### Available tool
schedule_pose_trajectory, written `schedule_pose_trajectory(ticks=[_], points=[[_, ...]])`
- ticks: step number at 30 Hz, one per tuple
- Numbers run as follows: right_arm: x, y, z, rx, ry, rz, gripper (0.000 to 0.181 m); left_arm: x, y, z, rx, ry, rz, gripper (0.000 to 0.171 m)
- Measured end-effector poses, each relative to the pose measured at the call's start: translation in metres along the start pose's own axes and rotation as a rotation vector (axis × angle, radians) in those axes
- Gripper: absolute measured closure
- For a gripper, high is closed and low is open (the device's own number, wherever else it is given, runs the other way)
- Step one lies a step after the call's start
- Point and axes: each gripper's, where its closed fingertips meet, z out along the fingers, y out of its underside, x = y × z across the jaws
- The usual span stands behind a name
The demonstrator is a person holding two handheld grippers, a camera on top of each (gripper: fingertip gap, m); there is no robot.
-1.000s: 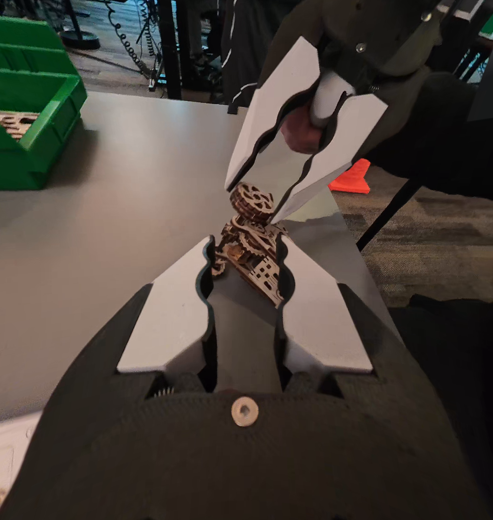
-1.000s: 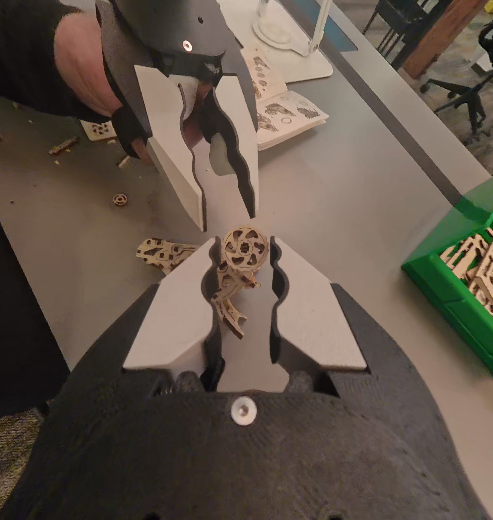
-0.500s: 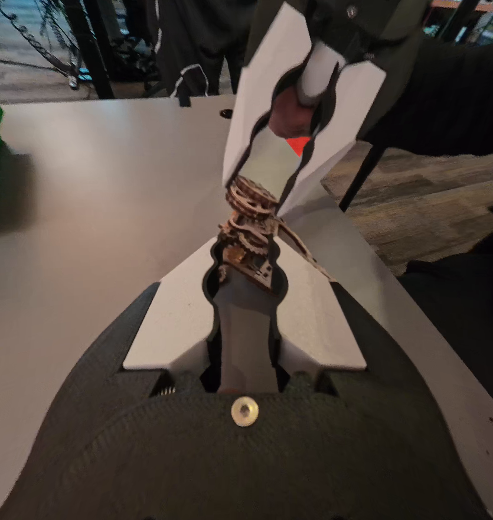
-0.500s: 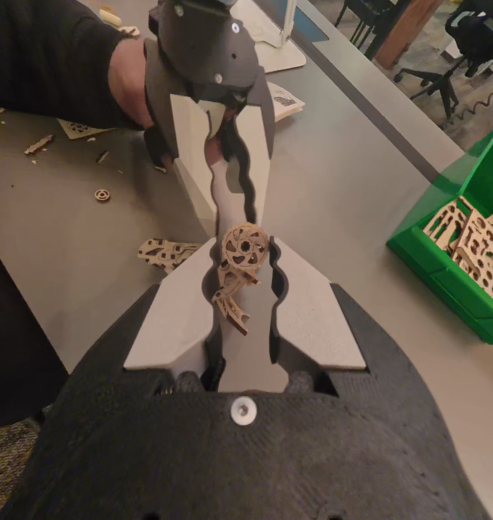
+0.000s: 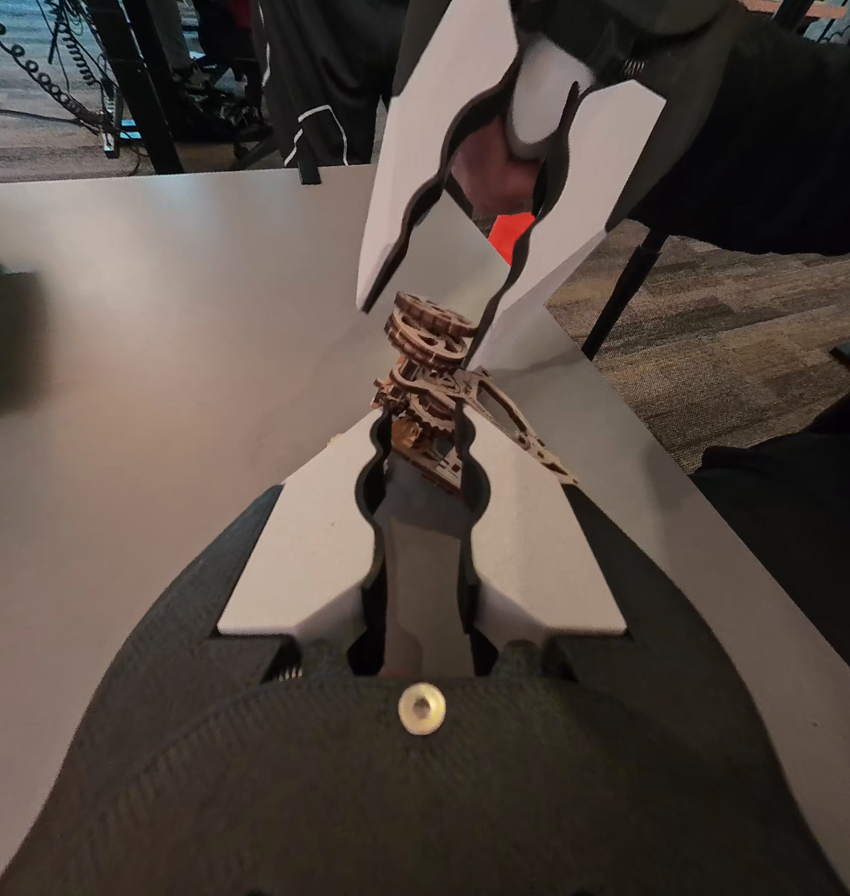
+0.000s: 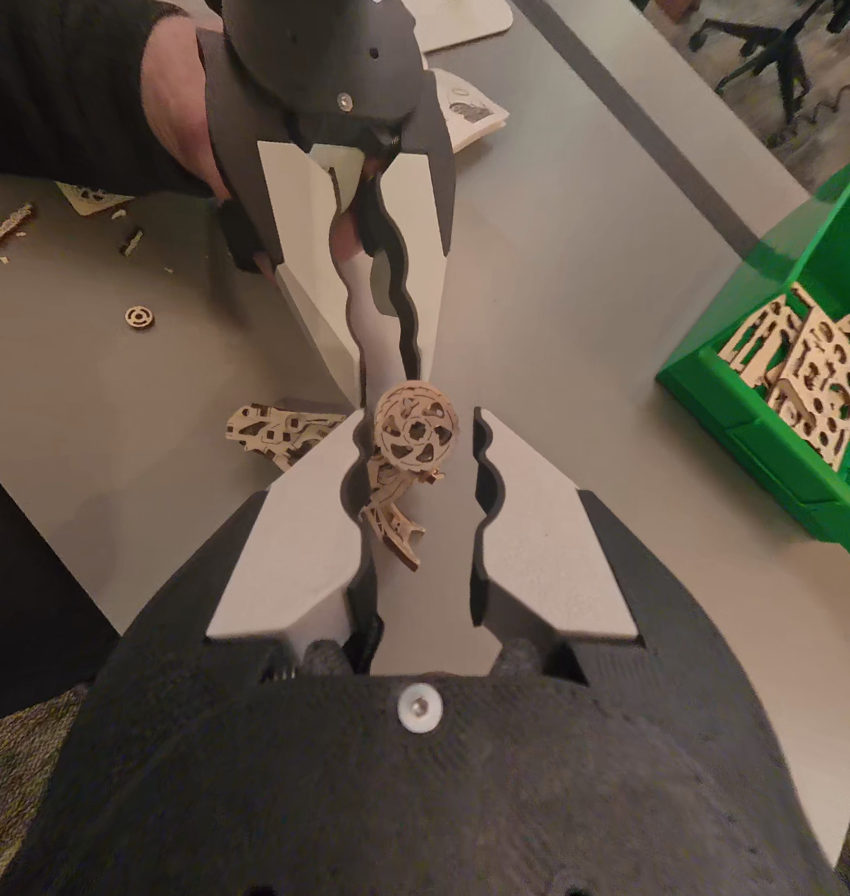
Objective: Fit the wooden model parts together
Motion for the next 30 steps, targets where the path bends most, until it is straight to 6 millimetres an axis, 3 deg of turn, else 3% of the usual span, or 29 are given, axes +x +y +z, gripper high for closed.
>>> schedule_pose_trajectory(ticks=[7, 11, 16, 21, 30], points=[[0.001, 0.007, -0.012, 0.04, 0.04, 0.089, 0.143, 0.0, -0.002, 0.001, 0.017, 0.003, -0.013, 0.15], [-0.008, 0.018, -0.007, 0.04, 0.038, 0.104, 0.167, 0.0, -0.001, 0.002, 0.009, 0.0, -0.008, 0.149], [-0.002, 0.025, -0.008, 0.075, 0.061, 0.167, 0.162, -0.002, -0.003, 0.002, 0.012, -0.012, -0.014, 0.15], [0.001, 0.007, -0.015, 0.168, 0.035, 0.208, 0.154, 0.001, -0.008, 0.002, 0.012, 0.008, 0.009, 0.147], [0.004, 0.005, -0.014, 0.158, 0.017, 0.224, 0.159, 0.004, -0.029, -0.011, 0.129, 0.039, -0.022, 0.143]])
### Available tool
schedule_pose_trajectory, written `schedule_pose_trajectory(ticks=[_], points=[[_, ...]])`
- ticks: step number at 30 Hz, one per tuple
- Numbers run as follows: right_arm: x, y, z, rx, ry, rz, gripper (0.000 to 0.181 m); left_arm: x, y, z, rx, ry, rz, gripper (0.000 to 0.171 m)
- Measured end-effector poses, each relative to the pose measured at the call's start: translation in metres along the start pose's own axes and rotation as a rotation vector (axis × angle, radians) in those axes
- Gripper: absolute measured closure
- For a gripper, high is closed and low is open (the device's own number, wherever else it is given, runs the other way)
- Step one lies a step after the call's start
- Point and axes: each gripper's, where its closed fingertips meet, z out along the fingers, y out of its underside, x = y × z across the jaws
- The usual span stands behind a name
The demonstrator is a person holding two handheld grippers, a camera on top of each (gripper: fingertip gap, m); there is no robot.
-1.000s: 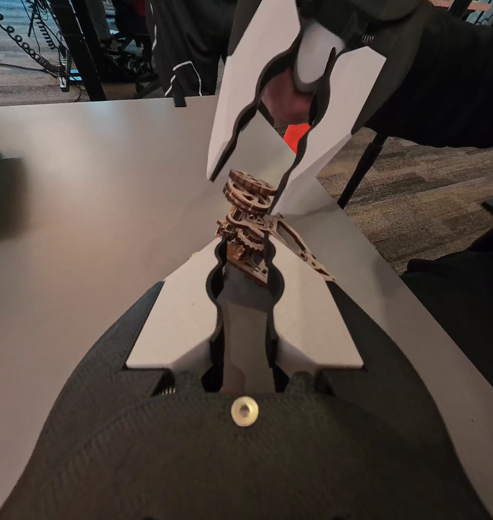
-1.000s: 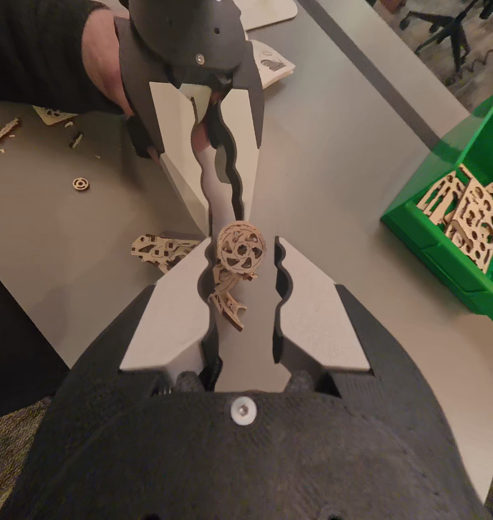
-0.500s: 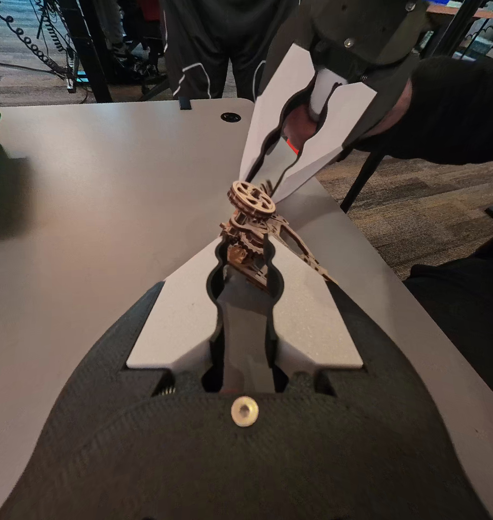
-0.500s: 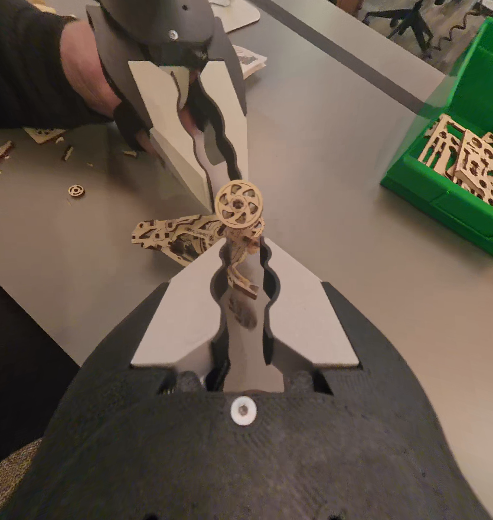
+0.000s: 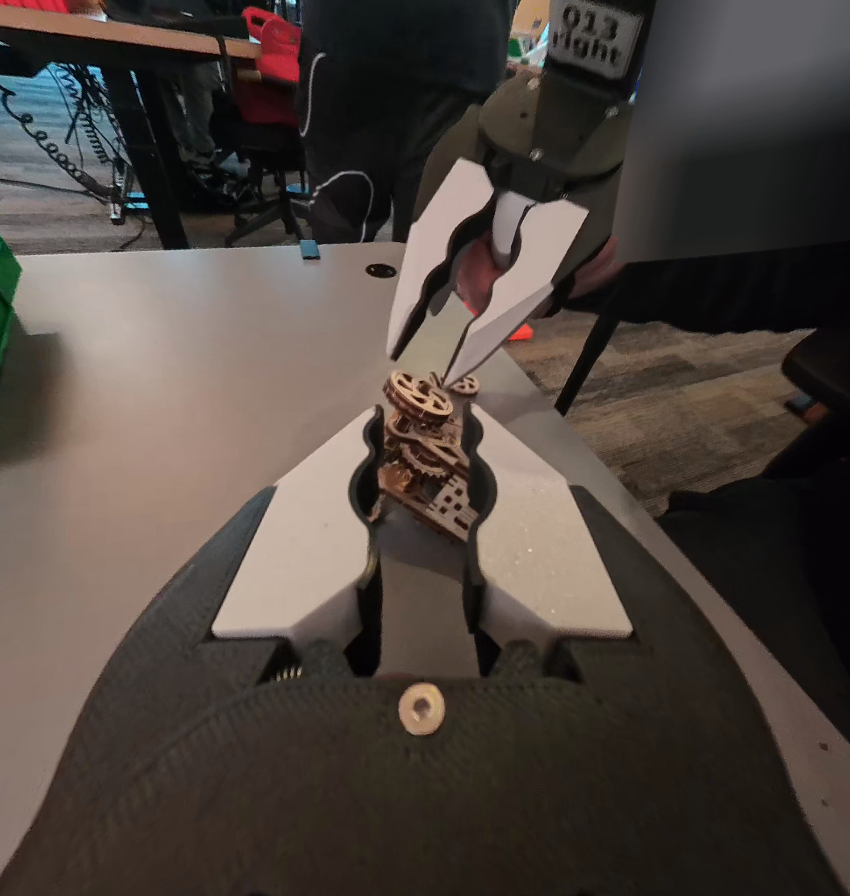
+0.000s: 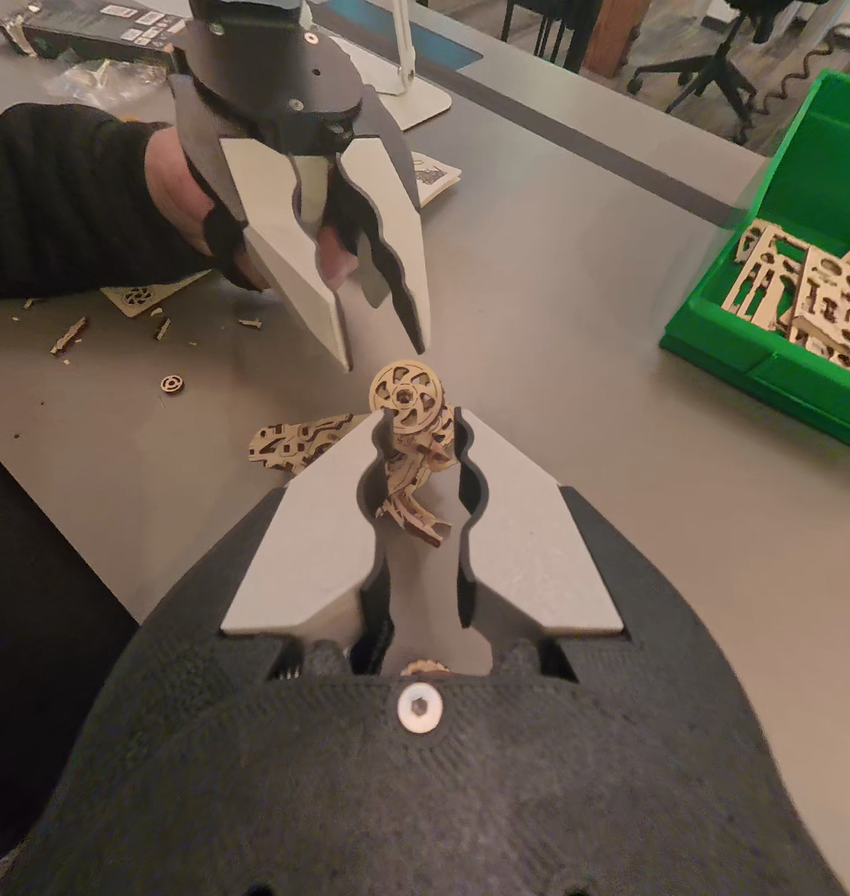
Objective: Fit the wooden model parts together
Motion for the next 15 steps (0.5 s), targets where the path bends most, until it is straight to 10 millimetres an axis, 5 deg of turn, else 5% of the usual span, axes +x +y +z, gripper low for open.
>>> schedule_pose_trajectory(ticks=[7, 15], points=[[-0.003, -0.001, 0.005, 0.039, -0.221, 0.304, 0.161, -0.001, 0.001, 0.006, 0.01, 0.037, -0.183, 0.134], [-0.008, 0.001, 0.012, 0.02, -0.408, 0.408, 0.167, -0.004, 0.008, 0.016, -0.011, 0.022, -0.389, 0.147]])
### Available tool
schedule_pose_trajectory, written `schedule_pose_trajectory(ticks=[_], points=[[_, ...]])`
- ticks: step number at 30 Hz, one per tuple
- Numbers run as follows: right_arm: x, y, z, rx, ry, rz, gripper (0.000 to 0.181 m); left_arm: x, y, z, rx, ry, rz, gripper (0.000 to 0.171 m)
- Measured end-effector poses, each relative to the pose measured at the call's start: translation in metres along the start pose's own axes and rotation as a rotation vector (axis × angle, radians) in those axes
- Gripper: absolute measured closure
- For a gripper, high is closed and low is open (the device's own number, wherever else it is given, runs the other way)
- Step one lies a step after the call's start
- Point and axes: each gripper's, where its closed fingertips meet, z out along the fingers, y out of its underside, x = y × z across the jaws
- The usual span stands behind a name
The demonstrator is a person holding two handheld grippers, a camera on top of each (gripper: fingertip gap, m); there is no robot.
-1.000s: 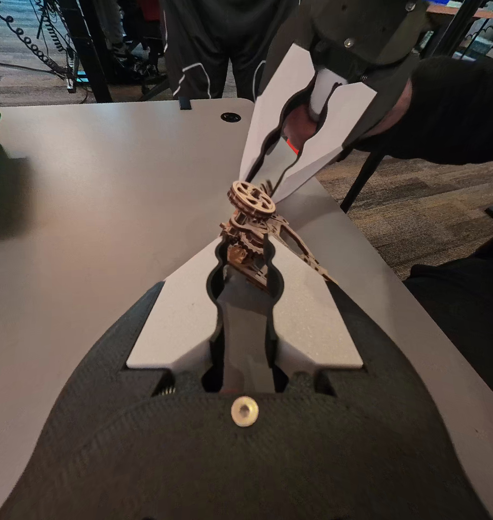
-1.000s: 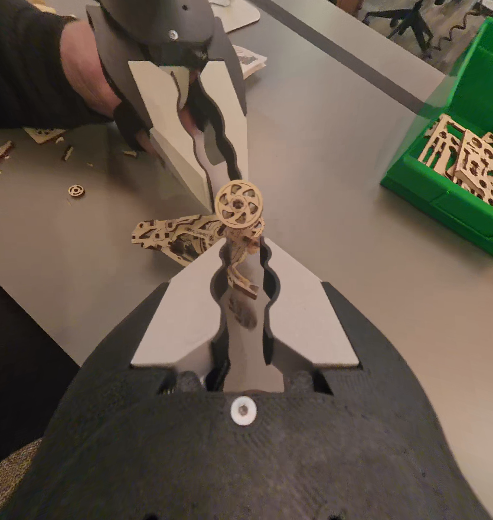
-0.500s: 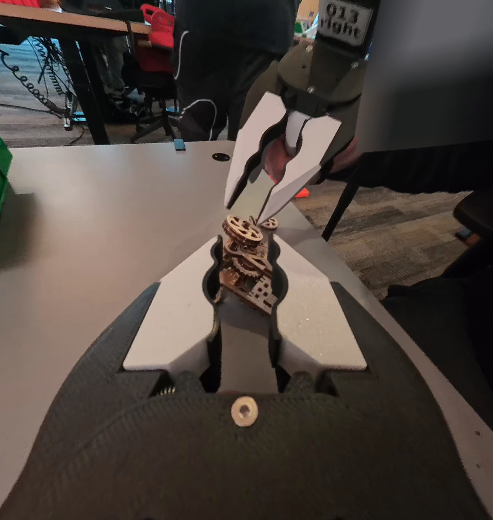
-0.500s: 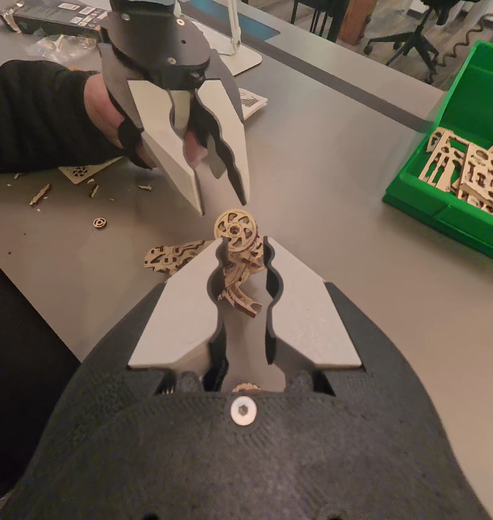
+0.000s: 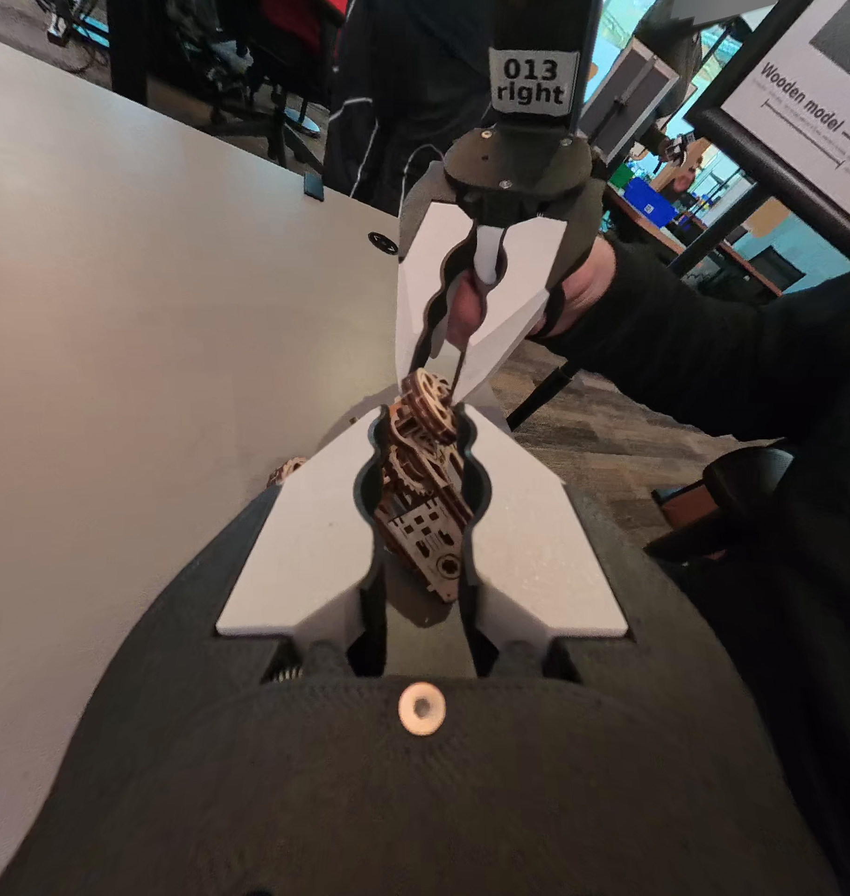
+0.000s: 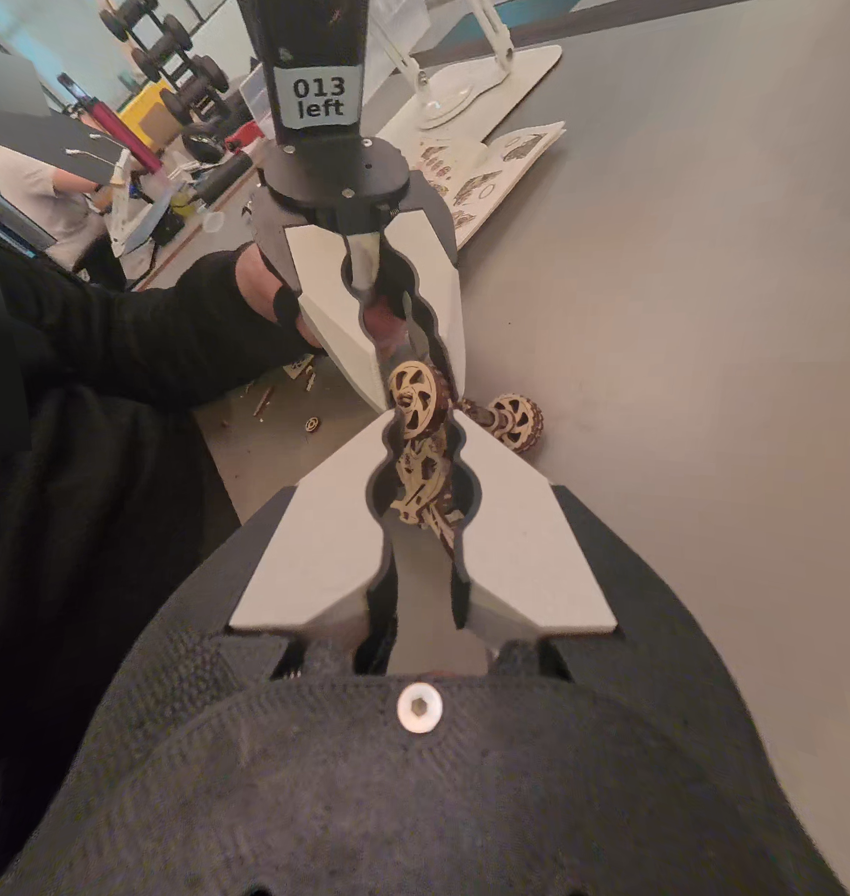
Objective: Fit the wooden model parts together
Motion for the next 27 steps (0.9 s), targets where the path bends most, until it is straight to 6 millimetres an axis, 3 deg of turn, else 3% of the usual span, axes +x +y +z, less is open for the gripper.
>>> schedule_pose_trajectory(ticks=[8, 13, 16, 21, 23, 27], points=[[-0.019, 0.002, 0.006, 0.082, 0.069, -0.214, 0.168, 0.018, 0.008, -0.01, -0.047, -0.094, 0.22, 0.155], [-0.035, 0.018, 0.011, 0.068, 0.193, -0.477, 0.168, 0.034, 0.026, -0.012, -0.2, -0.268, 0.634, 0.156], [-0.046, 0.031, 0.014, 0.057, 0.203, -0.53, 0.171, 0.045, 0.038, -0.011, -0.217, -0.281, 0.725, 0.157], [-0.055, 0.04, 0.019, -0.003, 0.184, -0.584, 0.166, 0.05, 0.038, -0.024, -0.147, -0.352, 0.743, 0.134], [-0.055, 0.043, 0.019, -0.039, 0.177, -0.61, 0.161, 0.045, 0.034, -0.034, -0.132, -0.408, 0.713, 0.107], [-0.056, 0.046, 0.018, -0.083, 0.134, -0.642, 0.158, 0.022, 0.036, -0.042, -0.164, -0.454, 0.59, 0.07]])
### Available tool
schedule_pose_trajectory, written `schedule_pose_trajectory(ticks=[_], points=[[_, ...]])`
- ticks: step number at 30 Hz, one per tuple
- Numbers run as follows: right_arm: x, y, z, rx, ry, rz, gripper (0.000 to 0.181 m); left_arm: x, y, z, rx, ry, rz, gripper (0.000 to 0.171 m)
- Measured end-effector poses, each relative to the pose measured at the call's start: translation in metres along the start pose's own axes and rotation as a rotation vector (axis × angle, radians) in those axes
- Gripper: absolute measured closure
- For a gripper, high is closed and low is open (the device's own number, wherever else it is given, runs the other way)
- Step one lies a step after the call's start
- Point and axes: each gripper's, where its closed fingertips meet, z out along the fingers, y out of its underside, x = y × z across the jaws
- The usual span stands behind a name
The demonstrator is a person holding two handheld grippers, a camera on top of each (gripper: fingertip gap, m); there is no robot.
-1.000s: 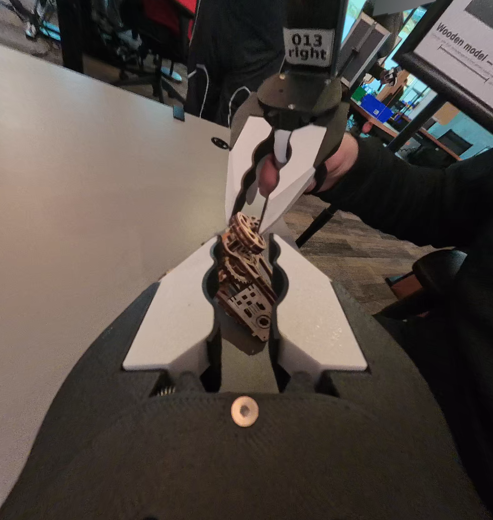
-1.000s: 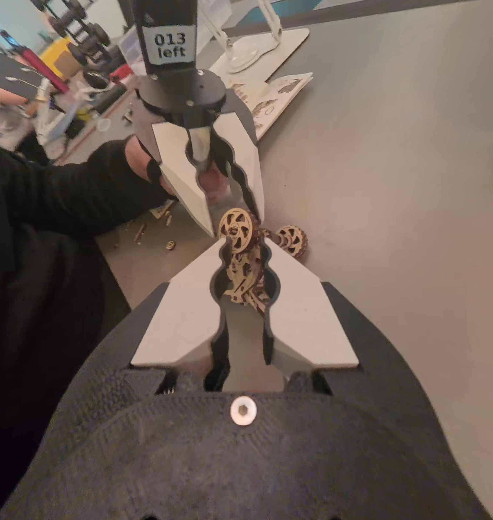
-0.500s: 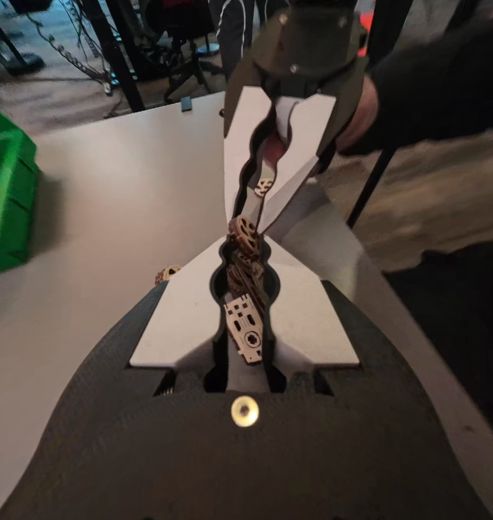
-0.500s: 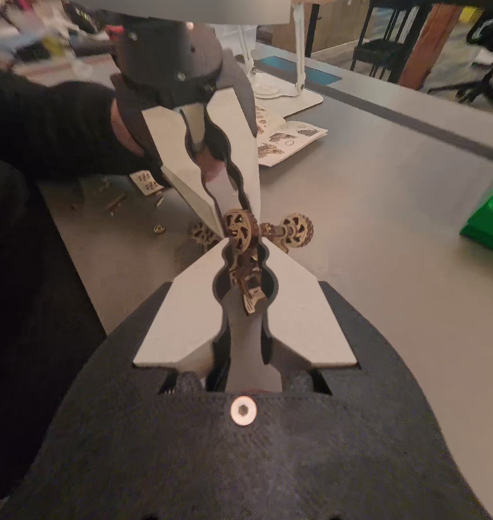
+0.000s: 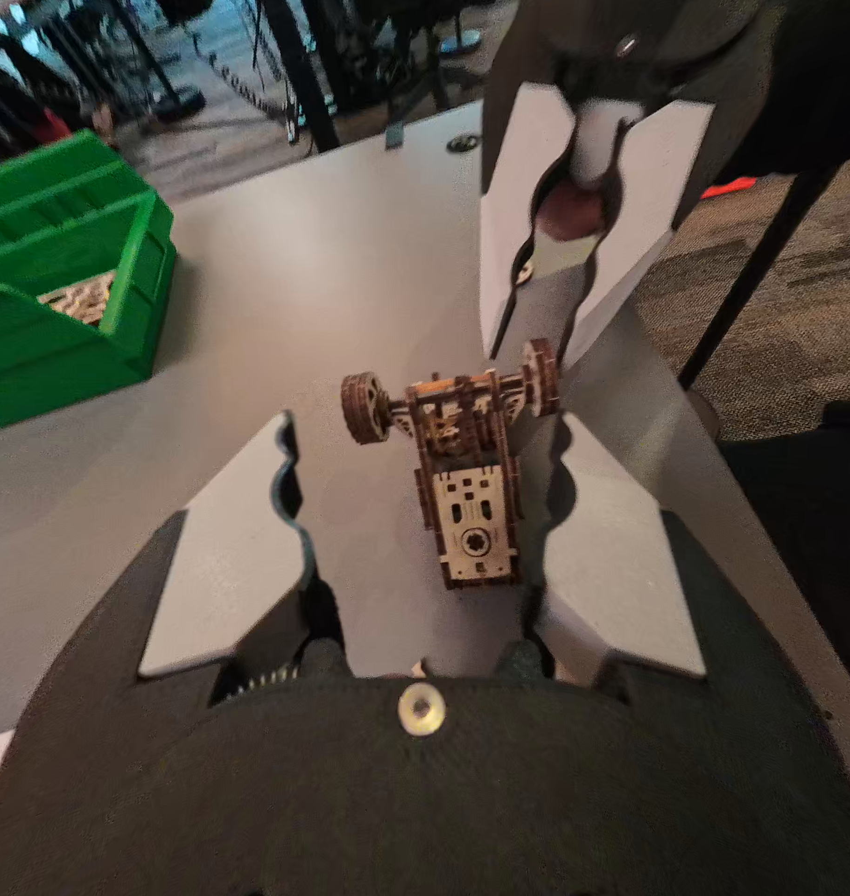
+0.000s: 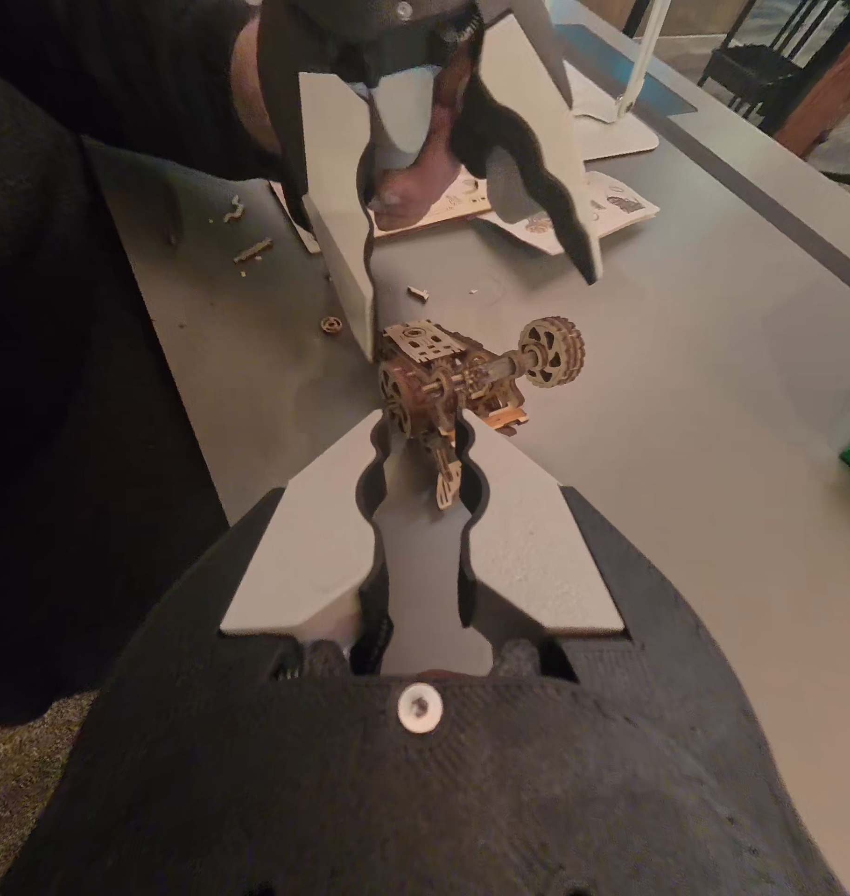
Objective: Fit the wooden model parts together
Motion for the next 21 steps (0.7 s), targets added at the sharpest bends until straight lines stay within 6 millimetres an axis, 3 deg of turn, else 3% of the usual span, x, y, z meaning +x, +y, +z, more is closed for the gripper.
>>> schedule_pose_trajectory(ticks=[2, 5, 8, 10, 13, 18, 21], points=[[-0.001, 0.001, -0.002, -0.021, -0.034, -0.017, 0.155, -0.003, 0.01, 0.008, -0.052, 0.018, -0.036, 0.049], [0.005, 0.004, -0.005, -0.052, -0.046, -0.022, 0.141, 0.001, 0.013, 0.017, -0.067, 0.067, -0.086, 0.038], [0.014, 0.006, -0.006, -0.077, -0.051, -0.042, 0.126, 0.005, 0.012, 0.023, -0.069, 0.108, -0.095, 0.044], [0.021, 0.006, -0.003, -0.11, -0.059, -0.059, 0.115, 0.009, 0.012, 0.025, -0.067, 0.136, -0.097, 0.056], [0.026, 0.001, 0.004, -0.129, -0.097, -0.097, 0.111, 0.014, 0.009, 0.027, -0.06, 0.164, -0.094, 0.071], [0.026, 0.0, 0.013, -0.167, -0.183, -0.105, 0.105, 0.013, 0.009, 0.028, -0.041, 0.164, -0.102, 0.069], [0.028, 0.001, 0.015, -0.17, -0.213, -0.085, 0.089, 0.016, 0.008, 0.029, -0.033, 0.178, -0.088, 0.07]])
